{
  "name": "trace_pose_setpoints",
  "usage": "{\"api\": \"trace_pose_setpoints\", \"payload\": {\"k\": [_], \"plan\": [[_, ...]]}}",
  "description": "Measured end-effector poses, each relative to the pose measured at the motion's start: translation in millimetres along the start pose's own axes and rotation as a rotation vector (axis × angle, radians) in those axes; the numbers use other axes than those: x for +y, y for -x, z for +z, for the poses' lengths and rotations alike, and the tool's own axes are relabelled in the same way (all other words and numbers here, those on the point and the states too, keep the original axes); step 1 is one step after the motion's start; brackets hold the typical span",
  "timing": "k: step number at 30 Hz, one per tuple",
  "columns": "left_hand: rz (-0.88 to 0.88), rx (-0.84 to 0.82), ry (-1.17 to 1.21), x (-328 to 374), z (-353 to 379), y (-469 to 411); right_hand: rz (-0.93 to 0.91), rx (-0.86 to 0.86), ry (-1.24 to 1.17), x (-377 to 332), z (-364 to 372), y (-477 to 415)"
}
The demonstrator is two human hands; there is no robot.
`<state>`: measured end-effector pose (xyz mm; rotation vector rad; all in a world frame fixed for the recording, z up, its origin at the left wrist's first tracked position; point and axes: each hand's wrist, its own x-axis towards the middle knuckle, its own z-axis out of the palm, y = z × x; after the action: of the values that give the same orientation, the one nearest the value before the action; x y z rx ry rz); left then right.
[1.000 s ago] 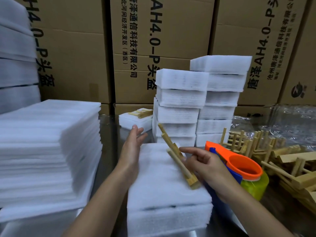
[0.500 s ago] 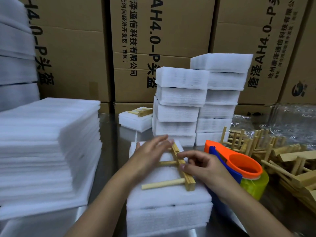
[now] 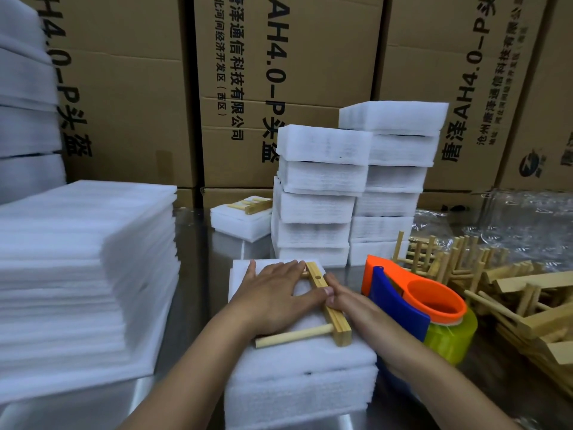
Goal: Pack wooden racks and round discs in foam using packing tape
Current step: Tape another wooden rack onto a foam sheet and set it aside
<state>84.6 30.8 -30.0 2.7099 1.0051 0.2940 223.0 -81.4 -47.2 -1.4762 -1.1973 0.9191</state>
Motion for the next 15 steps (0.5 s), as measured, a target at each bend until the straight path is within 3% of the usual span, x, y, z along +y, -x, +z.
{"api": "trace_pose_setpoints", "payload": {"k": [9,15], "plan": [[-0.029,-0.014,0.001,4.3,-1.9,2.3,0.014,-0.033,-0.085,-0.7,1.1,0.3],[-0.027,0.019,-0.025,5.5,-0.7,5.2,-0.029,-0.11,0.057,4.5,0.5,-1.8]]}}
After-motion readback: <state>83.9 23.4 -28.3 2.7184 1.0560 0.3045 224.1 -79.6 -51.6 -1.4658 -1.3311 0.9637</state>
